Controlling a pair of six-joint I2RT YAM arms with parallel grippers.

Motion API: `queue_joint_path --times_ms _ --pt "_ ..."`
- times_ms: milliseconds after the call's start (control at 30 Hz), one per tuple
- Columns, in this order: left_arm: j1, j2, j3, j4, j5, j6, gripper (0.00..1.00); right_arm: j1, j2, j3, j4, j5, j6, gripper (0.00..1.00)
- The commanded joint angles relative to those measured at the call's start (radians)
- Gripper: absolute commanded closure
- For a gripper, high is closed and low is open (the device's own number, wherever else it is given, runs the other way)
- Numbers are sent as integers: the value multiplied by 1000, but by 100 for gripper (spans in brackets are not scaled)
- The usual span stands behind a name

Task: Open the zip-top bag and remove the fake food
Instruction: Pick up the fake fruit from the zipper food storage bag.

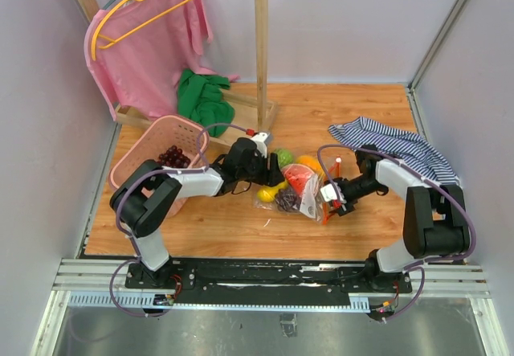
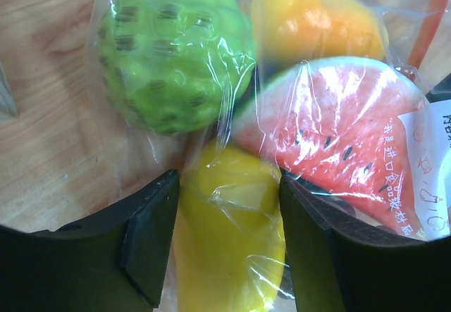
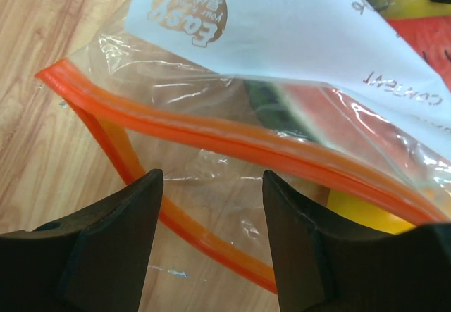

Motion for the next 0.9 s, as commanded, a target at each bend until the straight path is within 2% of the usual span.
queue_joint_path --times_ms 0,133,267,500,567,633,733,867 --pt "-3 -37 -42 -79 1 0 37 2 -30 23 -65 9 4 38" --pt "-3 -65 -45 -92 -6 -1 35 -47 -57 70 -67 -114 97 32" --pt "-3 -105 -45 -100 -7 -4 33 -56 -83 91 -88 -190 129 34" --pt "-3 -235 -68 -132 -11 -32 31 -30 -53 62 -15 -166 164 64" --pt "-3 -280 -90 -140 -11 -40 30 -28 -48 53 14 -152 172 68" --pt "-3 -313 -111 -147 -9 -48 30 -25 -56 28 77 -139 187 69" --pt "-3 -319 -115 -153 -17 -52 29 -22 -81 -6 197 -135 302 62" --pt "-3 -283 -91 -84 -6 -80 28 -22 -57 94 164 -157 608 56"
